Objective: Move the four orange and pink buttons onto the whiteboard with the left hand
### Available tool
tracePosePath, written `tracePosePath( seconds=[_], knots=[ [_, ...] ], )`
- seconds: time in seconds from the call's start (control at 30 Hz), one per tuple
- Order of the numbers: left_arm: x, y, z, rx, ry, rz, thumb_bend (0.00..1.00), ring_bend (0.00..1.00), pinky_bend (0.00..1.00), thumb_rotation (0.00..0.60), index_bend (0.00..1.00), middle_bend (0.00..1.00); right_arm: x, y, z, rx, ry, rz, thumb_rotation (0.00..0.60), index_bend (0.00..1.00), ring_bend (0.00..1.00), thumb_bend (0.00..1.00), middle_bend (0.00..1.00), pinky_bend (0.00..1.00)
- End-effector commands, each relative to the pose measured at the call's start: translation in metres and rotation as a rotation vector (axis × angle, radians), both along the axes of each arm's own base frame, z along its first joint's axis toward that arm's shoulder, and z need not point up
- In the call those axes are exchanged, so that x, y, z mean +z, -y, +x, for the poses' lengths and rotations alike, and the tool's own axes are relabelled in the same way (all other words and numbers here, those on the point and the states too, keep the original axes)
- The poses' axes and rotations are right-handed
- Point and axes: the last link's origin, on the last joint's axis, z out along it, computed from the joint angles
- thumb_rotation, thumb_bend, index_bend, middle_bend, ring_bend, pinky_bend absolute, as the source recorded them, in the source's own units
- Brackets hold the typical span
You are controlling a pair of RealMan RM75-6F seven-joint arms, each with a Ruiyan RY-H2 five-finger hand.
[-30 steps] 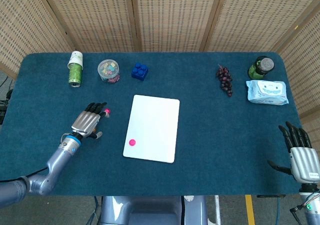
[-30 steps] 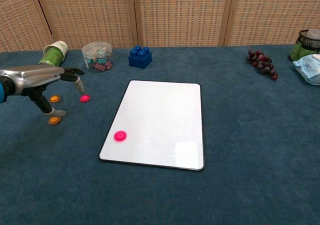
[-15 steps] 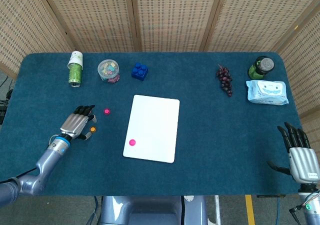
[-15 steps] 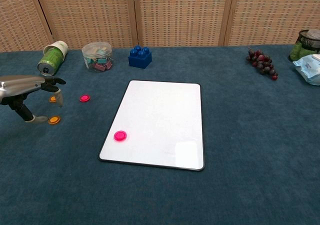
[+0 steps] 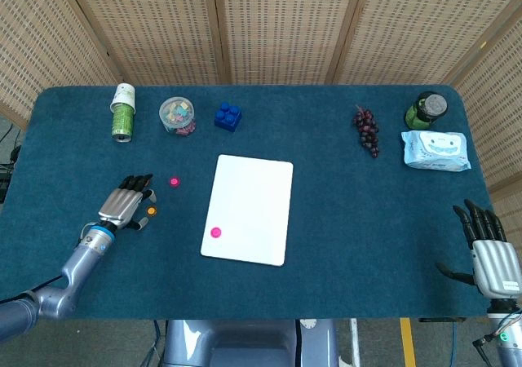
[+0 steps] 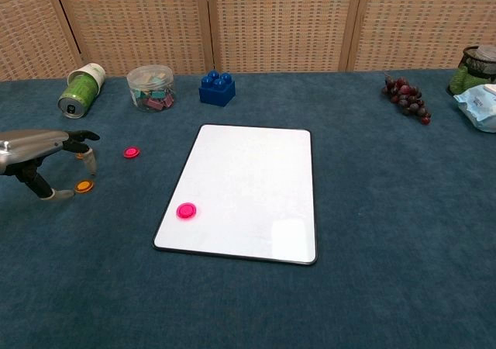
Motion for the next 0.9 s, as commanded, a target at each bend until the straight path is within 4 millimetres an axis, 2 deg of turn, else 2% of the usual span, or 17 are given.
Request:
tracePosePath(
  seconds=[0.03, 0.23, 0.4, 0.63, 0.77, 0.9],
  knots=[
    [-0.003, 0.0, 0.0, 0.001, 0.001, -0.006, 0.35, 0.0, 0.0, 0.6, 0.36, 0.0, 0.0, 0.0, 0.0, 0.0, 0.001, -0.001, 0.6, 0.0, 0.0, 0.0, 0.0, 0.0],
    [-0.005, -0.001, -0.003, 0.017, -0.007, -0.006, 0.35, 0.0, 0.0, 0.6, 0.37, 0.0, 0.001, 0.0, -0.001, -0.003, 0.006, -0.001, 0.6, 0.0, 0.0, 0.0, 0.0, 0.0],
    [-0.004, -0.002, -0.003, 0.024, -0.001, 0.009, 0.38, 0.0, 0.0, 0.6, 0.55, 0.0, 0.001, 0.0, -0.001, -0.003, 0.009, -0.001, 0.6, 0.0, 0.0, 0.0, 0.0, 0.0],
    [0.001, -0.002, 0.001, 0.008, 0.005, 0.018, 0.38, 0.0, 0.0, 0.6, 0.6, 0.0, 0.001, 0.0, -0.001, -0.005, 0.013, 0.0, 0.6, 0.0, 0.0, 0.0, 0.0, 0.0],
    [0.008, -0.005, 0.015, -0.024, 0.034, 0.034, 0.38, 0.0, 0.0, 0.6, 0.6, 0.0, 0.001, 0.0, -0.001, -0.004, 0.013, 0.002, 0.6, 0.0, 0.0, 0.0, 0.0, 0.0],
    [0.014, -0.007, 0.041, -0.069, 0.084, 0.038, 0.39, 0.0, 0.0, 0.6, 0.6, 0.0, 0.001, 0.0, -0.001, -0.005, 0.013, 0.001, 0.6, 0.0, 0.0, 0.0, 0.0, 0.0]
  ],
)
